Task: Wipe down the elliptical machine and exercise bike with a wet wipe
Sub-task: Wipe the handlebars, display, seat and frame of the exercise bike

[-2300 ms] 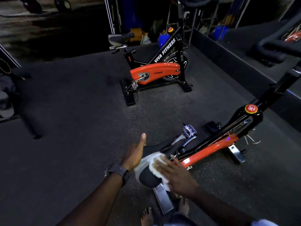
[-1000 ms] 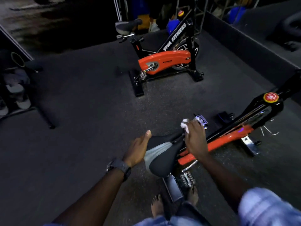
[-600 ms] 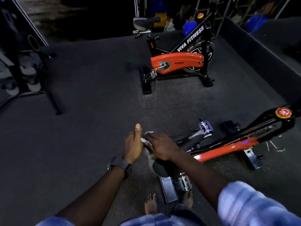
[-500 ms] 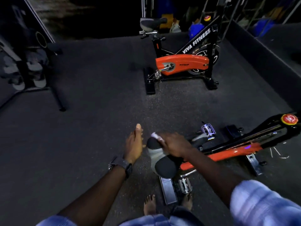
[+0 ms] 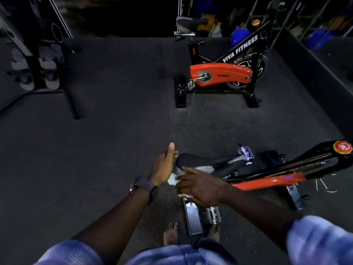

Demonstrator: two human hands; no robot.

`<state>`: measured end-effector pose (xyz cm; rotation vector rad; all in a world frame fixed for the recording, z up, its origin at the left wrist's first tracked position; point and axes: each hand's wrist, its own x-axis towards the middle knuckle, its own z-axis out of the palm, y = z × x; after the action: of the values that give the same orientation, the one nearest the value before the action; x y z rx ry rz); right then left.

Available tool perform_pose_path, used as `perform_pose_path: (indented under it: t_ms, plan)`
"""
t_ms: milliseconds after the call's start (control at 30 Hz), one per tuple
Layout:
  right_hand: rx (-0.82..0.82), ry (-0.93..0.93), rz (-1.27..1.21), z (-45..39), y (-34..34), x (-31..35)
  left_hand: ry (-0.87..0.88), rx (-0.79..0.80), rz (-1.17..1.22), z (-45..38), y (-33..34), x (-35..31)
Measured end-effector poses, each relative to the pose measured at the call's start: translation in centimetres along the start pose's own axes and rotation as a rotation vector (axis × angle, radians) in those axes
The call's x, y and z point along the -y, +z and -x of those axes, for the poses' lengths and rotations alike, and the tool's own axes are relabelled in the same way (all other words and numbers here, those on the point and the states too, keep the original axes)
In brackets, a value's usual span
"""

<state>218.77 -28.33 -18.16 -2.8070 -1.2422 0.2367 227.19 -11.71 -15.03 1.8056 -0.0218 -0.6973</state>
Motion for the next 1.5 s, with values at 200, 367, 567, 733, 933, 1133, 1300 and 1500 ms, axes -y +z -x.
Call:
perform_pose_path:
  t_ms: [200,367,567,733,933,1133,1300,1500]
  plan:
    - [-0.026,0.072,0.074,-0.5,1.6,1.9,0.006,0.000,-0.053,0.5,0.0,-0.1]
    - [-0.034,-0.094,0.234,2.9,2.6,2.1,0.049,0.005,-0.115,1.1,0.7,0.0]
    - [-0.314,0.166,0.191,4.3,6.6,5.3,0.031,-0.066,-0.411,1.4,2.7,0.1]
    - [-0.408,0.545,0.020,5.1,10.4,10.2,0.034,-0.071,-0.443,1.3,4.3,-0.3]
    - [-0.769,1.040,-0.634,2.1,9.2,16.2,0.053,-0.019,-0.507,1.9,4.3,-0.3]
    - [-1.411,1.314,-1.806,-1.1,3.8,11.2,0.047,0.039,-0.613,1.9,3.8,-0.9]
    - [-1.437,1.314,-1.858,-1.0,3.4,9.2,0.136,0.158,-0.728,0.2,2.7,-1.0]
    - [-1.375,1.608,-1.459,-2.7,4.0,8.0,0.231,0.450,-0.709,-3.4,3.1,-2.5]
